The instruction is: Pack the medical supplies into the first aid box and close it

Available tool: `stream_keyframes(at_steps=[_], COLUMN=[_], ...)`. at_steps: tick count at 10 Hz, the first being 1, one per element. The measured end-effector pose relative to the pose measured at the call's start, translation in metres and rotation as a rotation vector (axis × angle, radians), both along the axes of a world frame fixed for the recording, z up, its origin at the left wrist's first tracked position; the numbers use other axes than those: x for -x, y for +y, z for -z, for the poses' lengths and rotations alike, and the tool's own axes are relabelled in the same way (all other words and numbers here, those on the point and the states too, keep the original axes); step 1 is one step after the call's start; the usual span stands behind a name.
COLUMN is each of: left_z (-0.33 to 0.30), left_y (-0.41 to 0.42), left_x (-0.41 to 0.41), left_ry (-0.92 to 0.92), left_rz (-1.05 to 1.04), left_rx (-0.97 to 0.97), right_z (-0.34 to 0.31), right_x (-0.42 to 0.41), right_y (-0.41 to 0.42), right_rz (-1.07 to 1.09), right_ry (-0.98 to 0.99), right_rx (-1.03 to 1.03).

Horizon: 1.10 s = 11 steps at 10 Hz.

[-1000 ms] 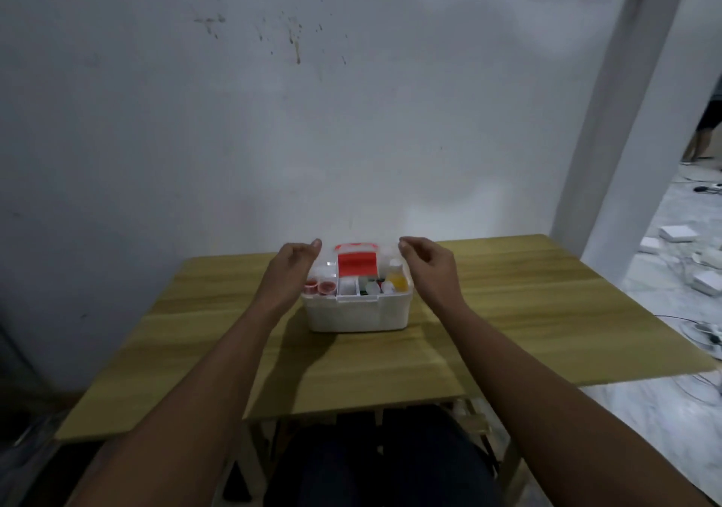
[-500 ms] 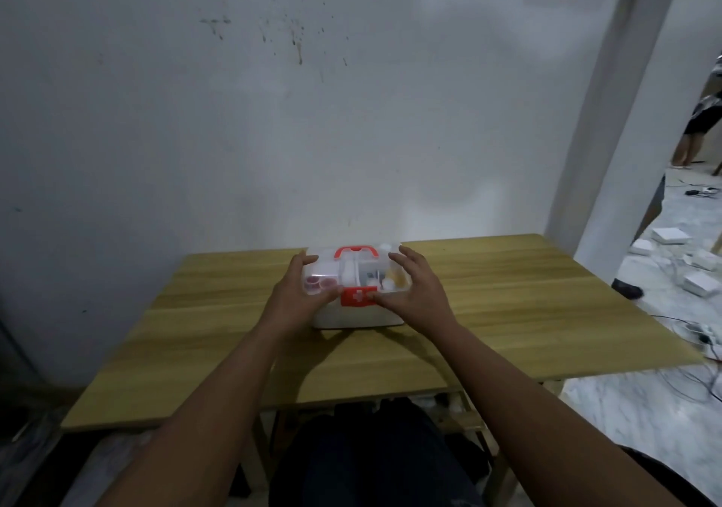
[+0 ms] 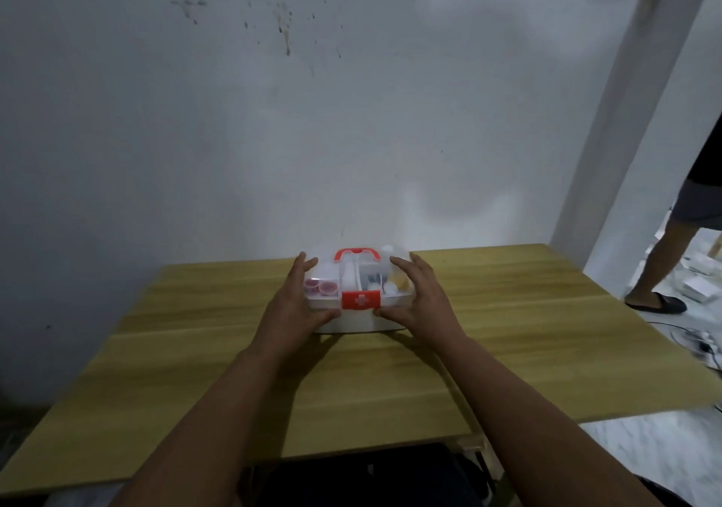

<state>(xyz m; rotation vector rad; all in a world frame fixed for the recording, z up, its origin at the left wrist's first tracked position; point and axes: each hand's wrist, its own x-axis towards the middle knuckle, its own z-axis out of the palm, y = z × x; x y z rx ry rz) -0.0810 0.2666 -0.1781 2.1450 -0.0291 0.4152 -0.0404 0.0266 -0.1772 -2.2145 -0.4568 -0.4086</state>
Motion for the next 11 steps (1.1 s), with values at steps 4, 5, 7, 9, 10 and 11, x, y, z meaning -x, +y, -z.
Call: stream_keyframes(at_steps=[4,5,7,9,10,11], left_z=[0.011,0.012,0.014,-0.024,-0.041,-0.038], left_y=[0.011,0.013,0.015,0.007,-0.009,-0.046], left_x=[-0.115,-0.131,-0.138,-0.11,-0.051,0.035], left_ry=[-0.055,-0.086,-0.086,0.031,-0.18,-0.454], left_rz=[0.006,-0.005,-0.009,-0.048,-0.057,0.128], left_rx=[-0.021,-0.043,-0.068,-0.263,-0.164,-0.073], right_z=[0.006,0.008,0.009,-0.028,-0.076,-0.156], right_x=[-0.105,-0.125,-0.135,-0.088,-0.026,0.056], right_y=[0.014,0.016,0.015,0.01,0.006,-0.017], right_rz=[-0.017,-0.023,-0.021,0.006,-0.049,-0.22], right_ry=[0.01,0.031,0.046,0.105,-0.073,-0.356], right_rx=[-0.095,-0.103,-0.062,-0.193,-0.551,-0.807])
